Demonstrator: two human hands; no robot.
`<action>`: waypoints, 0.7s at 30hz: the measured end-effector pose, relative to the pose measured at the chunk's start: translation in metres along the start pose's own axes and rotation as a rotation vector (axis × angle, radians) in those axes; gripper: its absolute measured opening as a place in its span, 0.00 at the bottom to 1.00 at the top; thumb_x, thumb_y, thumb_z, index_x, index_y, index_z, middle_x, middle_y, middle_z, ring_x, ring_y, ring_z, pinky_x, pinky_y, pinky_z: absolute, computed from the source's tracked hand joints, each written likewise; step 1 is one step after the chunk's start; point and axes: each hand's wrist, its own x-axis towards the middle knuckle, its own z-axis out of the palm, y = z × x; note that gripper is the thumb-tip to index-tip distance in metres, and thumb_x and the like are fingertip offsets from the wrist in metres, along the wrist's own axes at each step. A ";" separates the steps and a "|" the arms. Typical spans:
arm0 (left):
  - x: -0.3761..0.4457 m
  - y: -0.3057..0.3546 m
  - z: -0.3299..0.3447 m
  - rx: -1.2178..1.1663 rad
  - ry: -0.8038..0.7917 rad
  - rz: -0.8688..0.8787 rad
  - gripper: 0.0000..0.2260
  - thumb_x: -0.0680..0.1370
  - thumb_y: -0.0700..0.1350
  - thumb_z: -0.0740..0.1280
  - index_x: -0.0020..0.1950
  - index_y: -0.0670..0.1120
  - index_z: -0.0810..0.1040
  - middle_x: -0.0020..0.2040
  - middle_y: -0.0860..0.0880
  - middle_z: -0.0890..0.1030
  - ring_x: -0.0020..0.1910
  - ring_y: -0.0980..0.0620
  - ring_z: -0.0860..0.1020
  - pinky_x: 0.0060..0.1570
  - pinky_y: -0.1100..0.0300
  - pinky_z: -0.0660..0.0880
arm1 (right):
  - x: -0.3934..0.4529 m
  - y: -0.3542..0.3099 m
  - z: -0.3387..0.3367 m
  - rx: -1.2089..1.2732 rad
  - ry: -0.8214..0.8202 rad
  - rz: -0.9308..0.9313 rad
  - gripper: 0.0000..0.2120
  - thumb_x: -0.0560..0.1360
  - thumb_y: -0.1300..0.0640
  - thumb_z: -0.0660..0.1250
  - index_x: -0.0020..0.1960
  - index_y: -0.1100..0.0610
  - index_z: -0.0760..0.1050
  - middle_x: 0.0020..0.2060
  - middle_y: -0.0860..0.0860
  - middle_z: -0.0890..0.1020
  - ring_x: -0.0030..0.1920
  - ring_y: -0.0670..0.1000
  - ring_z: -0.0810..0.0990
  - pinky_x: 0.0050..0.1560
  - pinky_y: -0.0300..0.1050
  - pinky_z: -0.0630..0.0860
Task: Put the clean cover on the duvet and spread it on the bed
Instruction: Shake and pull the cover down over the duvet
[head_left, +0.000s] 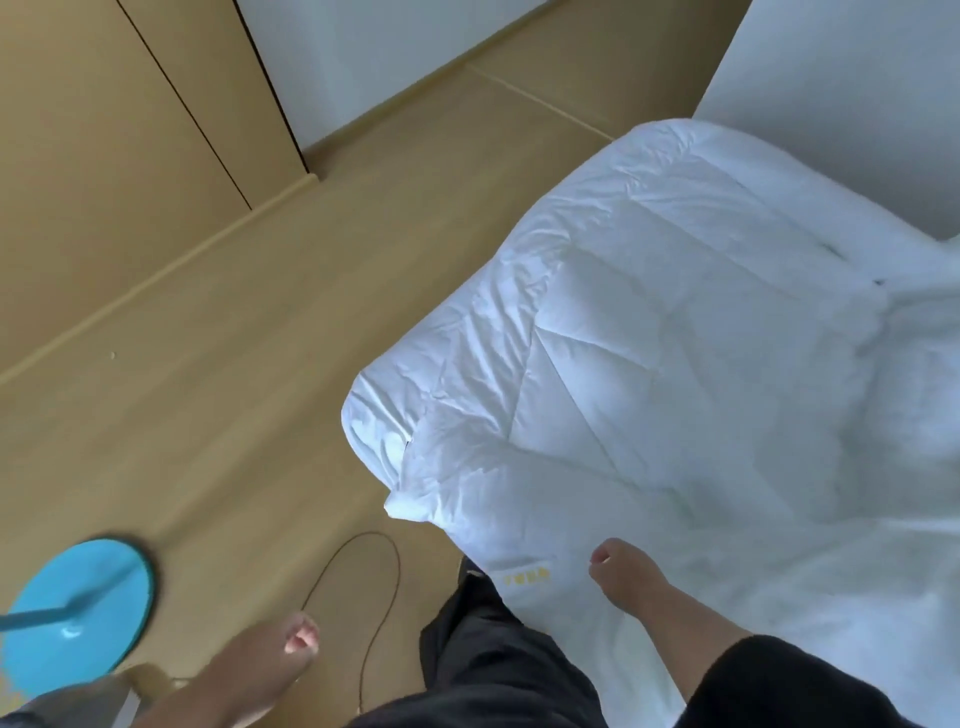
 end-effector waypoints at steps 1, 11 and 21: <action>0.008 0.008 -0.018 0.000 0.006 0.005 0.03 0.77 0.49 0.68 0.46 0.57 0.81 0.44 0.56 0.83 0.45 0.61 0.80 0.47 0.64 0.74 | 0.008 -0.013 -0.003 -0.001 -0.021 -0.004 0.06 0.79 0.56 0.62 0.54 0.55 0.76 0.50 0.49 0.79 0.51 0.50 0.77 0.49 0.41 0.70; 0.070 0.003 -0.191 -0.174 0.210 -0.093 0.03 0.77 0.49 0.67 0.47 0.58 0.79 0.44 0.59 0.83 0.41 0.59 0.80 0.39 0.64 0.73 | 0.069 -0.263 -0.082 -0.084 -0.161 -0.187 0.05 0.80 0.58 0.62 0.45 0.56 0.72 0.44 0.52 0.76 0.45 0.51 0.74 0.46 0.42 0.70; 0.197 -0.081 -0.367 -0.205 0.190 -0.035 0.04 0.79 0.45 0.67 0.49 0.54 0.79 0.45 0.53 0.84 0.41 0.55 0.83 0.39 0.61 0.74 | 0.121 -0.505 -0.102 0.120 -0.032 -0.279 0.09 0.78 0.54 0.63 0.54 0.57 0.79 0.50 0.50 0.82 0.51 0.52 0.81 0.52 0.46 0.76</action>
